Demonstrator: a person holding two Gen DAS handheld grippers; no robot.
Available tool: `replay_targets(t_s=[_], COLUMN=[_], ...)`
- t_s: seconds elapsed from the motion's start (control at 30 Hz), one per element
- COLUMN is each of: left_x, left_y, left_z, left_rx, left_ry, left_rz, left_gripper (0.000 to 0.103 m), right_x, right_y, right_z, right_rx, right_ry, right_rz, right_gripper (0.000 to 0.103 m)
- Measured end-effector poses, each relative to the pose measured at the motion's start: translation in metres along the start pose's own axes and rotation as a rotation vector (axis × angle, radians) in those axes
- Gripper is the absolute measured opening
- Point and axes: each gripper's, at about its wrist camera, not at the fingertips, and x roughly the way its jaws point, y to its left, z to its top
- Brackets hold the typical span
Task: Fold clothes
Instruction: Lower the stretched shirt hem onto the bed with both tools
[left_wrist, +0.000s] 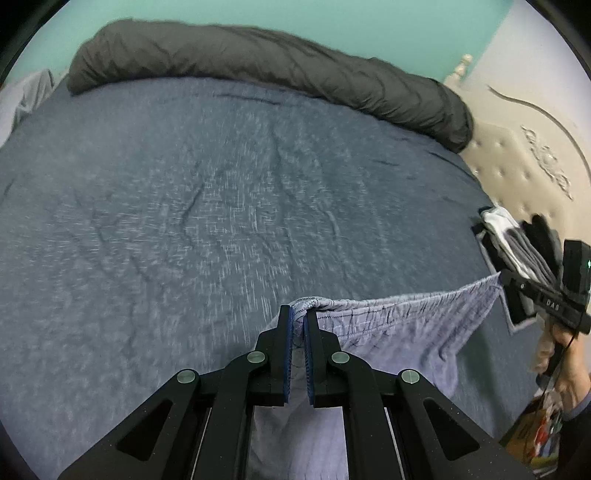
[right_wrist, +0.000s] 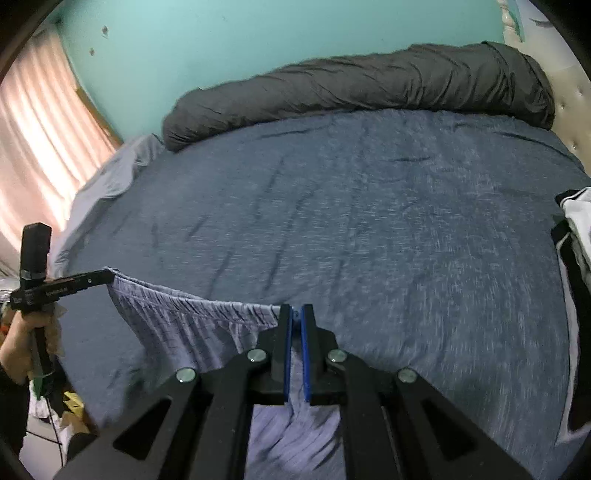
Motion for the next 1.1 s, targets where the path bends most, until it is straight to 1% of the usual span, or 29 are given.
replay_targets(t_s=[0.17, 0.4, 0.5, 0.57, 0.63, 0.67, 0.73, 0.77, 0.8, 0.83, 0.87, 0.93, 0.97, 1.0, 1.1], left_x=[0.051, 0.099, 0.123, 0.134, 0.139, 0.139, 0.136, 0.132, 0.130, 0.127, 0.125, 0.120, 0.122, 0.125, 0.131], left_y=[0.019, 0.028, 0.034, 0.036, 0.039, 0.040, 0.046, 0.050, 0.054, 0.058, 0.060, 0.062, 0.063, 0.063, 0.065], left_z=[0.026, 0.054, 0.057, 0.058, 0.058, 0.057, 0.056, 0.056, 0.055, 0.054, 0.052, 0.048, 0.045, 0.042, 0.032], left_rx=[-0.053, -0.078, -0.106, -0.113, -0.118, -0.117, -0.133, -0.152, -0.168, -0.183, -0.177, -0.154, -0.133, -0.120, -0.094], left_ry=[0.028, 0.035, 0.054, 0.051, 0.047, 0.038, 0.011, -0.005, -0.017, -0.027, -0.034, -0.044, -0.029, -0.015, 0.008], left_rz=[-0.020, -0.011, -0.034, -0.041, -0.069, -0.074, -0.085, -0.096, -0.105, -0.114, -0.111, -0.100, -0.089, -0.079, -0.072], left_gripper=[0.006, 0.006, 0.006, 0.008, 0.008, 0.010, 0.029, 0.050, 0.057, 0.057, 0.057, 0.057, 0.057, 0.056, 0.055], right_x=[0.044, 0.093, 0.118, 0.136, 0.150, 0.155, 0.166, 0.167, 0.168, 0.167, 0.165, 0.160, 0.157, 0.151, 0.141], right_y=[-0.022, -0.051, -0.061, -0.068, -0.078, -0.083, -0.091, -0.093, -0.094, -0.096, -0.099, -0.102, -0.103, -0.104, -0.104], right_z=[0.020, 0.040, 0.043, 0.040, 0.036, 0.033, 0.027, 0.024, 0.022, 0.019, 0.017, 0.013, 0.012, 0.010, 0.004], right_rx=[-0.006, 0.018, 0.036, 0.059, 0.090, 0.107, 0.139, 0.144, 0.151, 0.162, 0.179, 0.202, 0.210, 0.214, 0.217], right_ry=[0.026, 0.040, 0.069, 0.091, 0.101, 0.105, 0.111, 0.108, 0.102, 0.088, 0.071, 0.034, 0.013, -0.015, -0.034], right_rz=[-0.032, -0.061, -0.072, -0.084, -0.084, -0.078, -0.067, -0.068, -0.069, -0.067, -0.077, -0.086, -0.084, -0.067, -0.021], right_gripper=[0.004, 0.004, 0.004, 0.004, 0.004, 0.004, 0.006, 0.006, 0.007, 0.009, 0.012, 0.028, 0.033, 0.041, 0.042])
